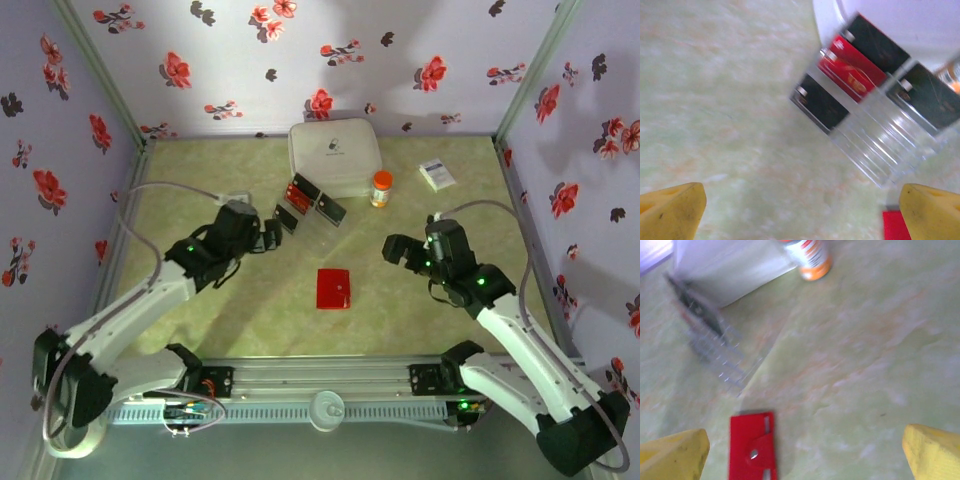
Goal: Put the credit cards into the card holder
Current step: Reset both arms
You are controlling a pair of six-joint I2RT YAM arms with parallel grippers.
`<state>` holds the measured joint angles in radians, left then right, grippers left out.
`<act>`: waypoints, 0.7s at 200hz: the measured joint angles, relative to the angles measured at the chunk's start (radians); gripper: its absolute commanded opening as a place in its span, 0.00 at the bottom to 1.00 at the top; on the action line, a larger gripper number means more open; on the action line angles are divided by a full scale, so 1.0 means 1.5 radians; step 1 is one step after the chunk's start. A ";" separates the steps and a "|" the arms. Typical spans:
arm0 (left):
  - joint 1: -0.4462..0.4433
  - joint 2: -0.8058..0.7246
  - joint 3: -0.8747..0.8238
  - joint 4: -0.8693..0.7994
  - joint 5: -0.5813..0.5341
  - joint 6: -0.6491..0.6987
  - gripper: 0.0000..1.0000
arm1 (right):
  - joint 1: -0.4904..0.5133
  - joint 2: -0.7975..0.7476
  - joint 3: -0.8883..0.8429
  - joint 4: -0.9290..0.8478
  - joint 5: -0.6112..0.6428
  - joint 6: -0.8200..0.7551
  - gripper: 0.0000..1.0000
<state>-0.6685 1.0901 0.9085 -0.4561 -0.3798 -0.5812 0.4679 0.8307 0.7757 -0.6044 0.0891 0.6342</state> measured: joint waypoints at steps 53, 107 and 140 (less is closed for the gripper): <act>0.089 -0.160 -0.154 0.071 -0.075 0.081 1.00 | -0.049 0.024 0.011 -0.002 0.222 -0.064 0.99; 0.215 -0.220 -0.238 0.227 -0.119 0.184 1.00 | -0.113 0.032 -0.029 0.136 0.320 -0.127 0.99; 0.295 -0.186 -0.284 0.324 -0.124 0.239 1.00 | -0.153 0.094 -0.039 0.210 0.364 -0.162 0.99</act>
<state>-0.2260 0.8116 0.4824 0.0303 -0.5652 -0.2234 0.2379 0.9718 0.7170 -0.2897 0.6346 0.3912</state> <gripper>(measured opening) 0.998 0.993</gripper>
